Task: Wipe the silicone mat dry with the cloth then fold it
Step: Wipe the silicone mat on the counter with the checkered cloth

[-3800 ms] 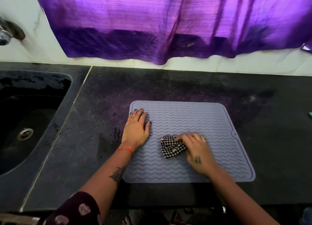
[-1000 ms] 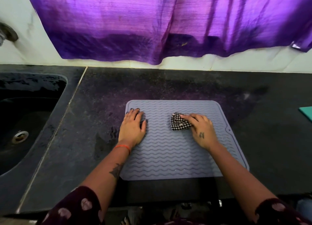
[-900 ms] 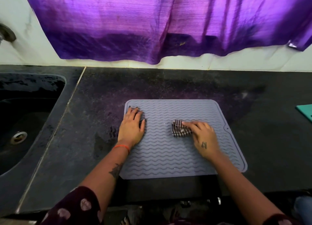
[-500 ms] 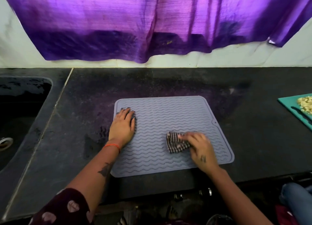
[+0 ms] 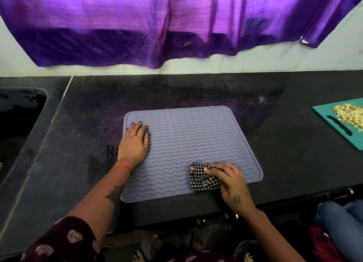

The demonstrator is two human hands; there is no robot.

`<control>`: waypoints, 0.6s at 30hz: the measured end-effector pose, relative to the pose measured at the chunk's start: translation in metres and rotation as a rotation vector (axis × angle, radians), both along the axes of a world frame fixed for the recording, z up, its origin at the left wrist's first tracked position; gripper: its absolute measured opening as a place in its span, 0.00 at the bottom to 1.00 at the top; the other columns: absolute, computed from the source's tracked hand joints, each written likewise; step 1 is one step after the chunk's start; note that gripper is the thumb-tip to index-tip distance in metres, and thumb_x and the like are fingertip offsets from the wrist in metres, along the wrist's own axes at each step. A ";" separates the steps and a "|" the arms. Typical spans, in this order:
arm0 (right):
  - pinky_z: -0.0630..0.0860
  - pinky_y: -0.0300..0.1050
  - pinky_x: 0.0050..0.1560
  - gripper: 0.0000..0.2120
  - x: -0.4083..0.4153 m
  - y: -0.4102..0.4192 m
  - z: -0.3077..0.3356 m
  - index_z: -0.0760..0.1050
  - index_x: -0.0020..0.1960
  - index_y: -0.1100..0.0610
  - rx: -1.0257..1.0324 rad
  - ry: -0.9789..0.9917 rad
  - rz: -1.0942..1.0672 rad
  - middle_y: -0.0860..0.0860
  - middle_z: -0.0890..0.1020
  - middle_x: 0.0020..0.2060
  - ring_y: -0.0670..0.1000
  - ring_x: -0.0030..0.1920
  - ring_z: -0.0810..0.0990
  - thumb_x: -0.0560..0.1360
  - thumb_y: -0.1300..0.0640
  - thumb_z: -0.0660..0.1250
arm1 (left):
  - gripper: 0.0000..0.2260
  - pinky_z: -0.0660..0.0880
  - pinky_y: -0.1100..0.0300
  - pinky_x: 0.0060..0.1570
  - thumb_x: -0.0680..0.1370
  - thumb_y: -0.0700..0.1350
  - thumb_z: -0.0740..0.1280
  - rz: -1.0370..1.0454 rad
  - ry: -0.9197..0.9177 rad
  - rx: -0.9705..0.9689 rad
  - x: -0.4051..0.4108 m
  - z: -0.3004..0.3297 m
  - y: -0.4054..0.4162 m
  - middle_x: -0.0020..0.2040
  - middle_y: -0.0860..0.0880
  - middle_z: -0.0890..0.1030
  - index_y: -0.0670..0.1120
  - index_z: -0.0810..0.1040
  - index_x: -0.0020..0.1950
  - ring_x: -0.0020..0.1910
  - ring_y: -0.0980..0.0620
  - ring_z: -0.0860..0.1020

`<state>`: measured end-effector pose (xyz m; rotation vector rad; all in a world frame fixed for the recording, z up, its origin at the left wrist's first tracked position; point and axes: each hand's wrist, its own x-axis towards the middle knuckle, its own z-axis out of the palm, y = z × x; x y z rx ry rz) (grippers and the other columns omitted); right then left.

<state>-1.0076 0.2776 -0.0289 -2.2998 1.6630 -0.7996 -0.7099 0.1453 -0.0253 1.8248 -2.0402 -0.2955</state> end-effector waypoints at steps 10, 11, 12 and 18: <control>0.65 0.43 0.64 0.28 -0.025 0.026 0.001 0.77 0.56 0.45 -0.064 -0.082 0.029 0.41 0.78 0.57 0.46 0.58 0.74 0.62 0.64 0.56 | 0.19 0.51 0.50 0.74 0.79 0.42 0.58 0.091 0.087 0.013 -0.011 -0.001 -0.005 0.73 0.44 0.64 0.43 0.67 0.71 0.74 0.43 0.57; 0.67 0.44 0.61 0.27 -0.024 0.021 0.003 0.78 0.55 0.46 -0.063 -0.084 0.028 0.41 0.79 0.56 0.46 0.57 0.75 0.61 0.64 0.56 | 0.19 0.50 0.50 0.74 0.79 0.41 0.58 0.113 0.105 0.024 -0.014 0.000 -0.006 0.74 0.43 0.64 0.43 0.67 0.70 0.74 0.43 0.57; 0.69 0.45 0.58 0.27 -0.024 0.017 0.007 0.79 0.54 0.47 -0.068 -0.083 0.027 0.41 0.80 0.54 0.46 0.55 0.76 0.61 0.64 0.56 | 0.20 0.49 0.49 0.74 0.78 0.41 0.59 0.136 0.127 0.037 -0.018 0.001 -0.008 0.74 0.43 0.64 0.42 0.67 0.70 0.74 0.42 0.56; 0.65 0.46 0.63 0.28 -0.041 0.018 0.004 0.75 0.57 0.47 -0.107 0.004 -0.031 0.44 0.78 0.57 0.49 0.58 0.73 0.61 0.65 0.55 | 0.22 0.44 0.50 0.74 0.79 0.48 0.61 0.162 0.147 0.028 -0.038 0.010 -0.013 0.75 0.42 0.60 0.44 0.65 0.72 0.75 0.42 0.52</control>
